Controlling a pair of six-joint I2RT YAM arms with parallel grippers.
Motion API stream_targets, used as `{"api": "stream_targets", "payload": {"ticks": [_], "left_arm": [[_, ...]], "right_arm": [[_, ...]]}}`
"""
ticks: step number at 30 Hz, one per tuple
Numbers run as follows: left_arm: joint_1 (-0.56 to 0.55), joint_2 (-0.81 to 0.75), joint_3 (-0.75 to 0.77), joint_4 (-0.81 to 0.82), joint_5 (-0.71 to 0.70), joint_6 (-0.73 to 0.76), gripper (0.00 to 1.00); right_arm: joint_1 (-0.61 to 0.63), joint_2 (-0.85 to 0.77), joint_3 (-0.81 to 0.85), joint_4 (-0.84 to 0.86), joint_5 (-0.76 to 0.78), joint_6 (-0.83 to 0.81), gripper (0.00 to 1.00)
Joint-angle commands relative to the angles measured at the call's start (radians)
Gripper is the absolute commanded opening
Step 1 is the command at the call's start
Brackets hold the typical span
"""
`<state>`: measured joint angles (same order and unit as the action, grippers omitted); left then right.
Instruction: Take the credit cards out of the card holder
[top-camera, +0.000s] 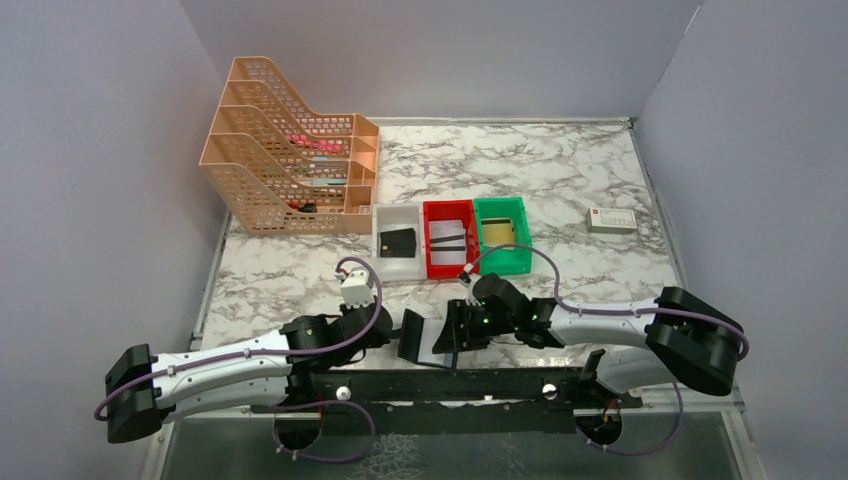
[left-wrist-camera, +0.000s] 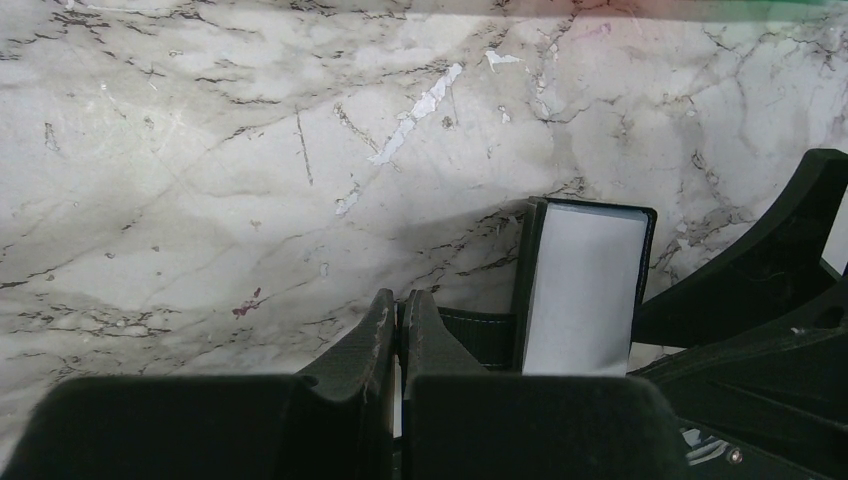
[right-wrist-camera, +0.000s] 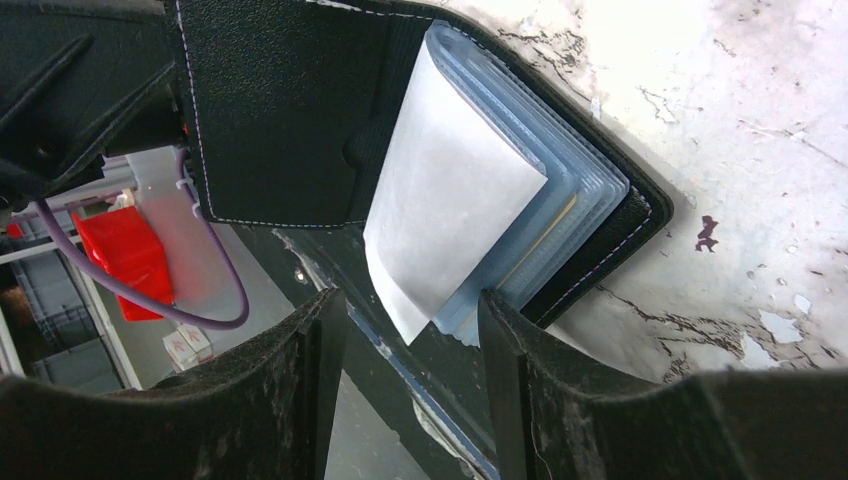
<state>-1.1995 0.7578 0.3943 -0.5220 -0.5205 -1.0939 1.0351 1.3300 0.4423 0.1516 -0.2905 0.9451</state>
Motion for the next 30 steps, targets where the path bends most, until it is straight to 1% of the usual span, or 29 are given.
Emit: {"api": "stream_targets", "payload": {"ticks": [1, 4, 9, 15, 17, 20, 26, 30], "left_arm": [[-0.001, 0.002, 0.019, 0.026, 0.020, 0.014, 0.00], [0.000, 0.009, 0.014, 0.035, 0.025, 0.015, 0.00], [0.000, 0.029, 0.015, 0.046, 0.034, 0.021, 0.00], [-0.001, 0.047, 0.014, 0.066, 0.037, 0.029, 0.00], [0.000, 0.049, 0.013, 0.068, 0.040, 0.031, 0.00], [0.000, 0.048, 0.009, 0.073, 0.039, 0.030, 0.00], [-0.001, 0.048, 0.006, 0.079, 0.036, 0.034, 0.00], [-0.001, 0.043, 0.005, 0.079, 0.038, 0.036, 0.00]], "right_arm": [[0.006, 0.026, 0.018, 0.034, -0.008, 0.010, 0.56], [0.006, 0.017, 0.023, 0.044, -0.015, 0.005, 0.56], [0.006, -0.014, 0.061, -0.032, 0.026, -0.024, 0.55], [0.008, 0.004, 0.116, -0.081, -0.003, -0.063, 0.54], [0.008, 0.010, 0.121, -0.079, 0.003, -0.068, 0.54], [0.007, 0.022, 0.144, -0.042, -0.037, -0.081, 0.55], [0.015, 0.116, 0.219, 0.007, -0.112, -0.106, 0.56], [0.028, 0.192, 0.270, 0.005, -0.116, -0.110, 0.56]]}}
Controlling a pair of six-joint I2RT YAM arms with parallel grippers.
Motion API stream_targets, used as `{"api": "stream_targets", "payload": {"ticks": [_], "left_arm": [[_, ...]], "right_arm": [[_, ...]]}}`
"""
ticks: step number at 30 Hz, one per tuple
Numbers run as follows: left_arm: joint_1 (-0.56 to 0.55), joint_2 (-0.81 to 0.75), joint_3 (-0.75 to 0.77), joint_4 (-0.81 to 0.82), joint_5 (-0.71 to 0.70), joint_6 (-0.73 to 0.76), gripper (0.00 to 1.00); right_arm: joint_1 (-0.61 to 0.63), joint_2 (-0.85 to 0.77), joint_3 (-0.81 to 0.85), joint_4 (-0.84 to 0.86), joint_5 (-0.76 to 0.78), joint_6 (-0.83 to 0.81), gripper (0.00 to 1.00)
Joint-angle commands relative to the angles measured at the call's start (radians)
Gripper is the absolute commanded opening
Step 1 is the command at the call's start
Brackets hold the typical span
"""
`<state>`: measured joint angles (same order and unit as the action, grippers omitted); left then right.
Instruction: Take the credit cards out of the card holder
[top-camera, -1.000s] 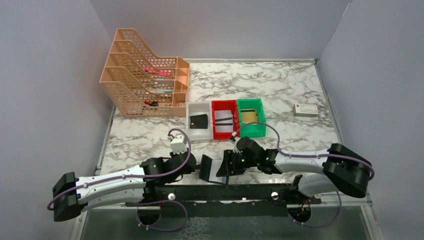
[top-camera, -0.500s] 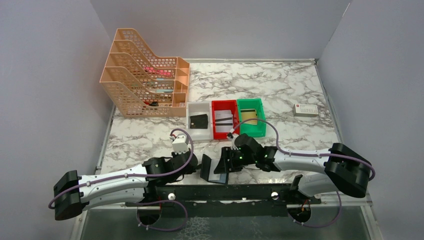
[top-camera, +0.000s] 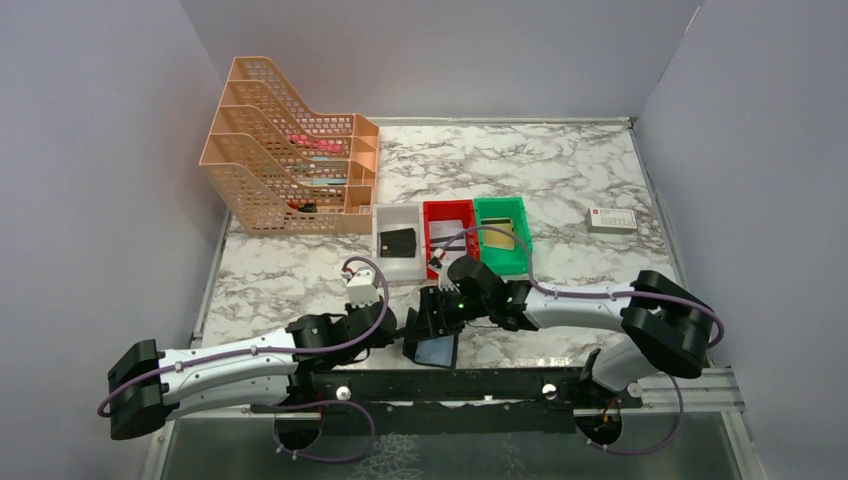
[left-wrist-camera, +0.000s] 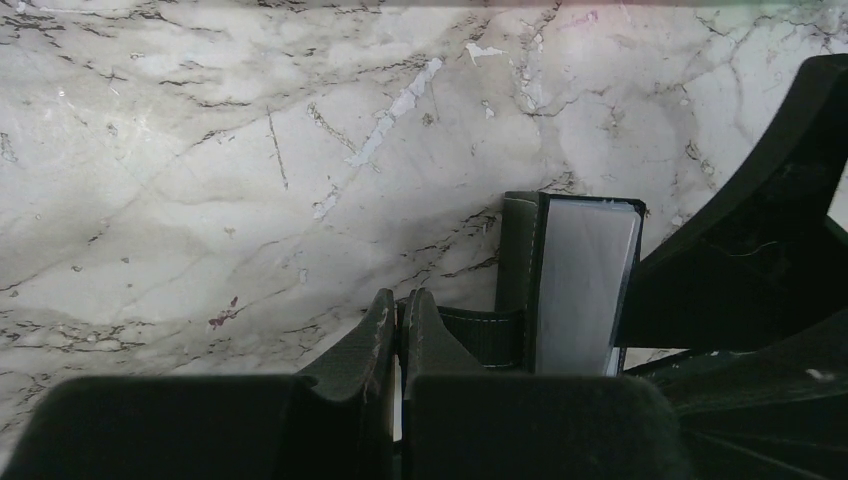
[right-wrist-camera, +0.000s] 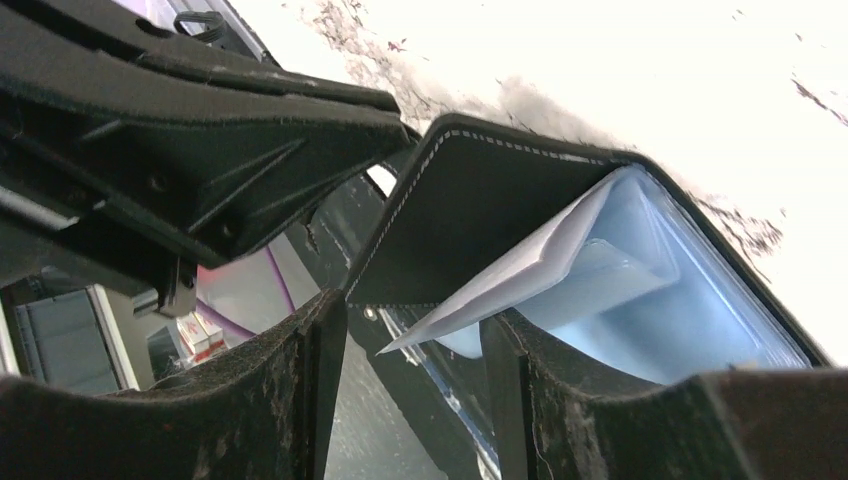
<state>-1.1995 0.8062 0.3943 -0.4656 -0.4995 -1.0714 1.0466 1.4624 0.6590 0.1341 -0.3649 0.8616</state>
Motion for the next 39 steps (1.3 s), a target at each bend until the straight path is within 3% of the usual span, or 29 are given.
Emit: {"api": "stream_targets", "payload": {"ticks": [1, 9, 15, 19, 25, 39], "left_arm": [[-0.001, -0.009, 0.004, 0.022, 0.018, 0.014, 0.00], [0.000, -0.053, -0.020, 0.017, 0.016, 0.003, 0.02], [-0.001, -0.076, -0.022, 0.000, 0.016, 0.003, 0.02], [-0.001, -0.087, -0.033, 0.000, 0.015, 0.000, 0.02], [-0.001, -0.096, -0.039, -0.001, 0.017, -0.001, 0.03], [-0.001, -0.109, -0.040, -0.010, 0.016, -0.001, 0.03]], "right_arm": [[0.022, 0.071, 0.062, 0.024, -0.038, -0.027, 0.57], [0.054, 0.082, 0.078, 0.046, 0.002, -0.027, 0.57], [0.056, -0.020, 0.045, -0.162, 0.252, 0.008, 0.59], [0.056, -0.072, 0.029, -0.260, 0.322, 0.024, 0.61], [0.056, -0.104, -0.022, -0.239, 0.293, 0.039, 0.63], [0.056, 0.002, 0.009, -0.227, 0.261, 0.041, 0.67]]}}
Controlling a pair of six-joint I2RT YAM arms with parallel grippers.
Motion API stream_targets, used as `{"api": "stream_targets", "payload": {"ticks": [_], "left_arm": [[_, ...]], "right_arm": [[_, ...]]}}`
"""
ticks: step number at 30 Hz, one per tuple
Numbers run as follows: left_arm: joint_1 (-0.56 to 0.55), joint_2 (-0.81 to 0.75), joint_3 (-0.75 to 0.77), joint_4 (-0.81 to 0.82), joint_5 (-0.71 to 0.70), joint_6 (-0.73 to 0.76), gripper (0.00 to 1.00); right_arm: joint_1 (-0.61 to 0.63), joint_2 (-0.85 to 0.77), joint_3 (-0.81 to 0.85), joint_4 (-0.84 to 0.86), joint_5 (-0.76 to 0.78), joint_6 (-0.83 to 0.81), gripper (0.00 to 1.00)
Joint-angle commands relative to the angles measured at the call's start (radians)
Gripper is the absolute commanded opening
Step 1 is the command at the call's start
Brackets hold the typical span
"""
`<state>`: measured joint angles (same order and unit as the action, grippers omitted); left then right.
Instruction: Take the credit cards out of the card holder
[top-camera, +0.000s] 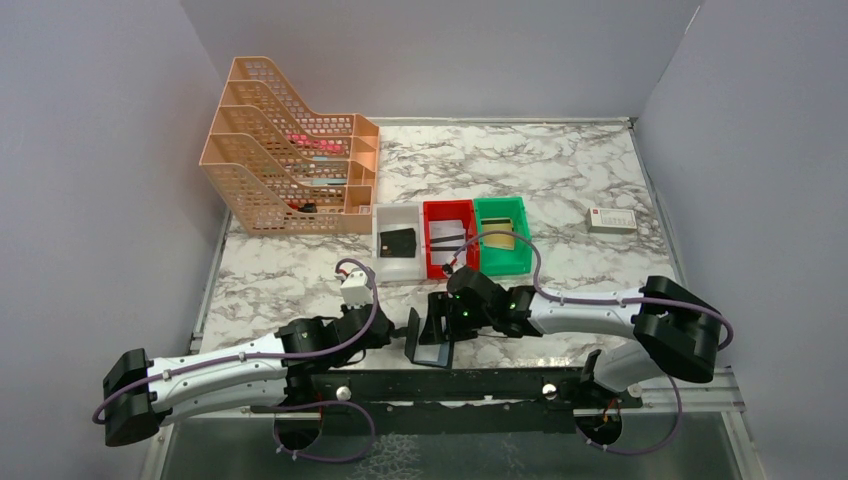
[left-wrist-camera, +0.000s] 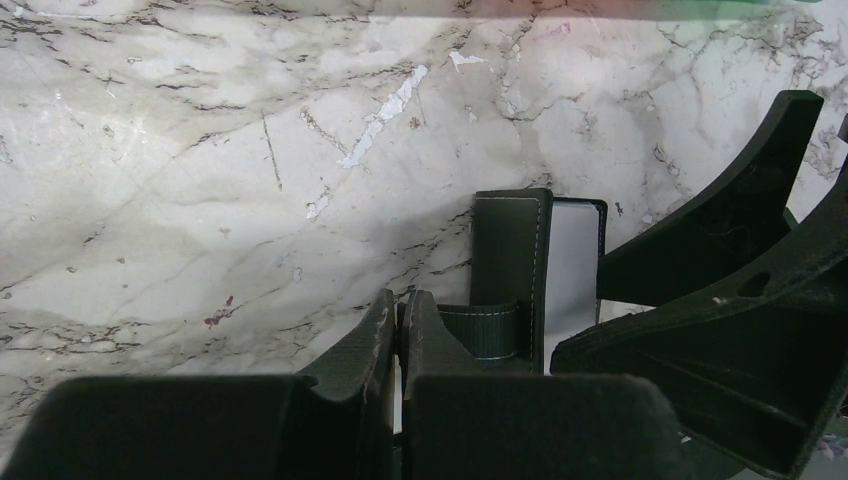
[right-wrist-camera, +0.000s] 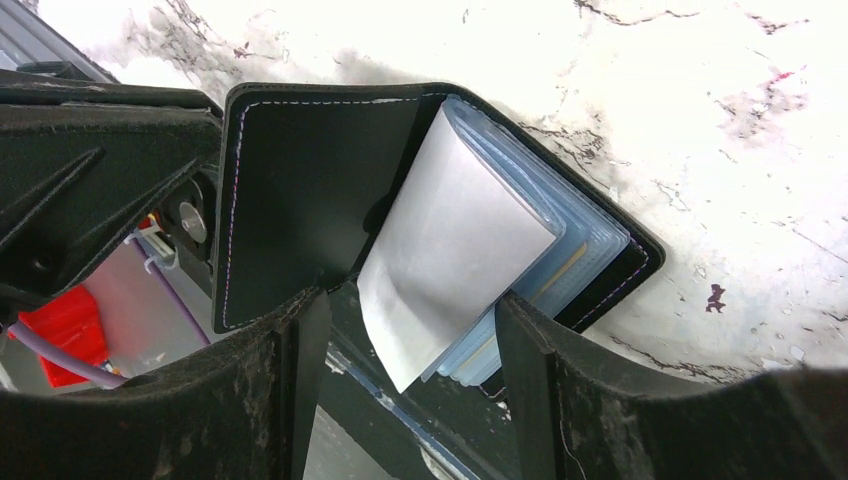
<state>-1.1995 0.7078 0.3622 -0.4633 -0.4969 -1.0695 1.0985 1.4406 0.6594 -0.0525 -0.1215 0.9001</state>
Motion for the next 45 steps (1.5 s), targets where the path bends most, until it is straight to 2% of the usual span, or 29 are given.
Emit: {"api": "stream_targets", "payload": {"ticks": [1, 8, 17, 25, 33, 39, 45], "left_arm": [[0.000, -0.010, -0.008, -0.012, 0.014, -0.003, 0.03], [0.000, -0.004, -0.008, -0.012, 0.009, -0.005, 0.03], [-0.001, 0.013, 0.002, -0.012, 0.016, -0.003, 0.03], [0.000, 0.030, 0.008, -0.010, 0.014, -0.002, 0.03], [0.000, 0.052, 0.017, -0.010, 0.014, 0.003, 0.03], [0.000, 0.051, 0.018, -0.011, 0.011, 0.003, 0.03], [0.000, 0.063, 0.017, 0.001, 0.013, 0.003, 0.03]], "right_arm": [[0.004, 0.017, 0.010, -0.050, 0.028, 0.001, 0.67], [0.004, -0.030, 0.013, -0.105, 0.060, -0.015, 0.70], [0.006, 0.018, 0.000, -0.029, 0.005, -0.002, 0.69], [0.008, -0.059, 0.013, -0.023, 0.002, -0.034, 0.67], [0.008, -0.048, 0.030, -0.114, 0.063, -0.031, 0.69], [0.007, -0.043, 0.014, -0.103, 0.066, -0.026, 0.70], [0.007, 0.009, 0.011, -0.011, -0.003, -0.032, 0.70]]}}
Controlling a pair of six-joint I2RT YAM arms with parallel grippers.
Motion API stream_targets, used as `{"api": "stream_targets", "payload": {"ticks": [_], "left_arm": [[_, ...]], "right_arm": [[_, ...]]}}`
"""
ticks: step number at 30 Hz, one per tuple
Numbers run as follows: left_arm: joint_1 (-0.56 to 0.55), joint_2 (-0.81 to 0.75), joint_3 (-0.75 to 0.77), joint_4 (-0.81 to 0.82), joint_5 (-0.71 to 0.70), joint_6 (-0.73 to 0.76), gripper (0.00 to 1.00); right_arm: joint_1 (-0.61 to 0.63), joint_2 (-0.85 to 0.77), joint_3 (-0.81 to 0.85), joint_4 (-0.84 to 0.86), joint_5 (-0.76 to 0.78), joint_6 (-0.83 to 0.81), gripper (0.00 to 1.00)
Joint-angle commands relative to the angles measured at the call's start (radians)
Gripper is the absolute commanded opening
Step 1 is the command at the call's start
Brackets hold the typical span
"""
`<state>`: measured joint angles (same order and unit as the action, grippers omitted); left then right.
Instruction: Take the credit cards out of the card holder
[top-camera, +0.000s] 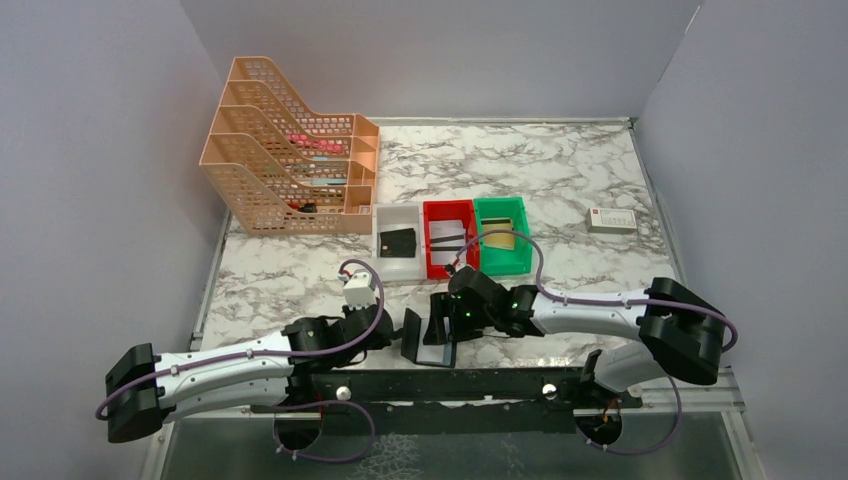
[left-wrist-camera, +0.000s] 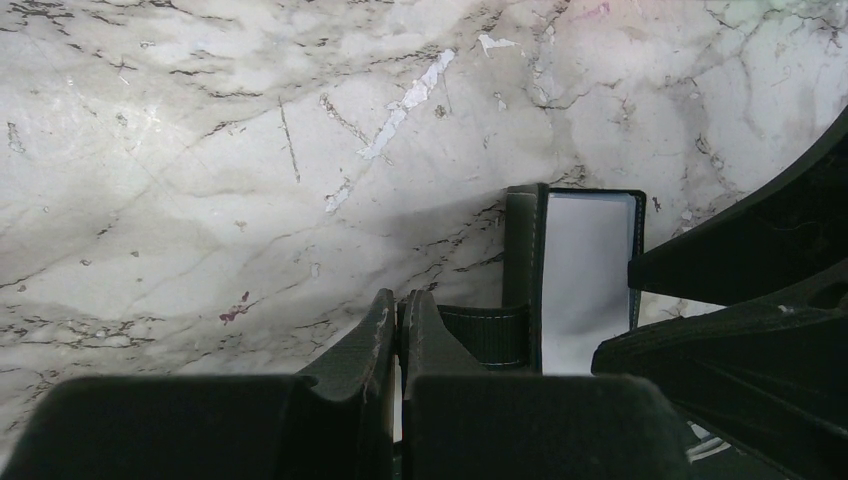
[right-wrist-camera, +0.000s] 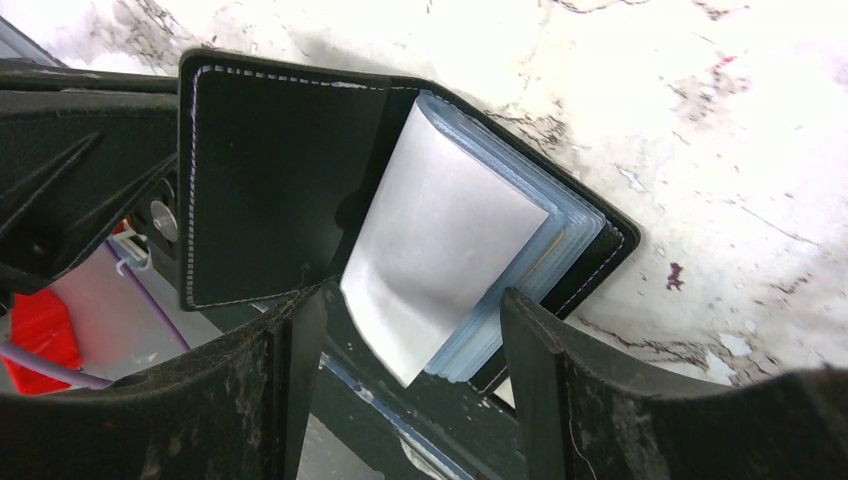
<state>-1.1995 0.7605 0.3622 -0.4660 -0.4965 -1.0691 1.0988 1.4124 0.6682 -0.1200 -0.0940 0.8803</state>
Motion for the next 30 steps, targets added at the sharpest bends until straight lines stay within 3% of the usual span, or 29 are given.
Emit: {"api": "stream_targets", "payload": {"ticks": [1, 8, 12, 19, 30], "left_arm": [[-0.001, 0.014, 0.017, 0.005, 0.015, 0.003, 0.03], [0.000, 0.026, 0.018, 0.013, 0.028, 0.010, 0.02], [-0.001, 0.021, 0.008, 0.022, 0.034, 0.010, 0.02], [-0.001, 0.042, -0.004, 0.069, 0.047, 0.021, 0.00], [0.000, 0.035, -0.003, 0.070, 0.060, 0.034, 0.00]], "right_arm": [[0.007, 0.047, 0.005, 0.072, -0.038, -0.014, 0.69], [0.007, 0.112, 0.052, 0.037, -0.014, 0.006, 0.69], [0.007, 0.072, 0.033, 0.069, -0.015, 0.011, 0.67], [0.007, 0.032, 0.052, 0.179, -0.124, -0.036, 0.66], [0.007, 0.085, 0.096, 0.189, -0.166, -0.031, 0.66]]}}
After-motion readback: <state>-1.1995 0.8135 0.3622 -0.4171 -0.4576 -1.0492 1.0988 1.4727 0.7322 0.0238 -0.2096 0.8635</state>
